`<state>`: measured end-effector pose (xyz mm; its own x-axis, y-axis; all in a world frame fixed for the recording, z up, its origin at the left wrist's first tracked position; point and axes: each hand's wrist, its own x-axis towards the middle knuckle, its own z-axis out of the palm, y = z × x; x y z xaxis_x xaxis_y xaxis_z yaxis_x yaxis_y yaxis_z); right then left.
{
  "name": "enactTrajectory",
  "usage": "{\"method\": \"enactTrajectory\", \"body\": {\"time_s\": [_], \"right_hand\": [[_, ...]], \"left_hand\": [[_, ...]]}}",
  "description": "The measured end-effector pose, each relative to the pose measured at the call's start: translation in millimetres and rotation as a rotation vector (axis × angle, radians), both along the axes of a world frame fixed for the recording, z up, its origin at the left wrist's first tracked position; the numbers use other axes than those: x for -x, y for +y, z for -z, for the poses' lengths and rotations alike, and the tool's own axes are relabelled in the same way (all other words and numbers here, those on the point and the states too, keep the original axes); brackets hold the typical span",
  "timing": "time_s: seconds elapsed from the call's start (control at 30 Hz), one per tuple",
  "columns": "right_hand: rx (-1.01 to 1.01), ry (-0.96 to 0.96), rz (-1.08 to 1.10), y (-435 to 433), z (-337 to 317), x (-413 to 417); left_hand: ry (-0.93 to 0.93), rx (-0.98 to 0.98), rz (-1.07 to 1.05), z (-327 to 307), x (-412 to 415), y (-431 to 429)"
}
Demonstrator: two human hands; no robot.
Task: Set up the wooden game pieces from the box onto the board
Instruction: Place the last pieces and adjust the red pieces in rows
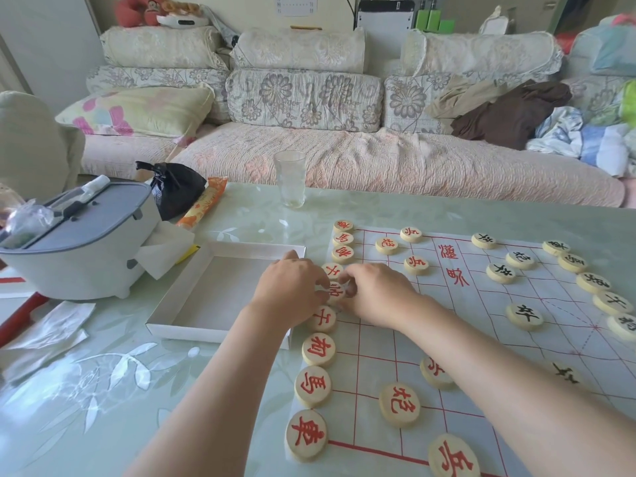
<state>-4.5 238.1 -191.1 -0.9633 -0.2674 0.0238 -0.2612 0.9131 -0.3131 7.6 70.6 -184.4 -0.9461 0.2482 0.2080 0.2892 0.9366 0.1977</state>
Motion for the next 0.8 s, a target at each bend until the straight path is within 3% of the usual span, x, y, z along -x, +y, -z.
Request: {"method": "enactTrajectory", "body": {"time_s": [0.37,0.53,0.8], "right_hand": [[0.062,-0.003,0.034,11.4,-6.6,15.1],[0.020,0.109,-0.120,6.7,0.6,31.9],[-0.123,0.048,-0.289,-5.3,3.5,65.5]], "left_hand": [[0.048,0.061,0.017,5.2,4.3,0.8],[0.037,0.033,0.015,7.0,5.0,-1.7],[0.066,0.073,0.021,5.2,7.2,-2.2]]}}
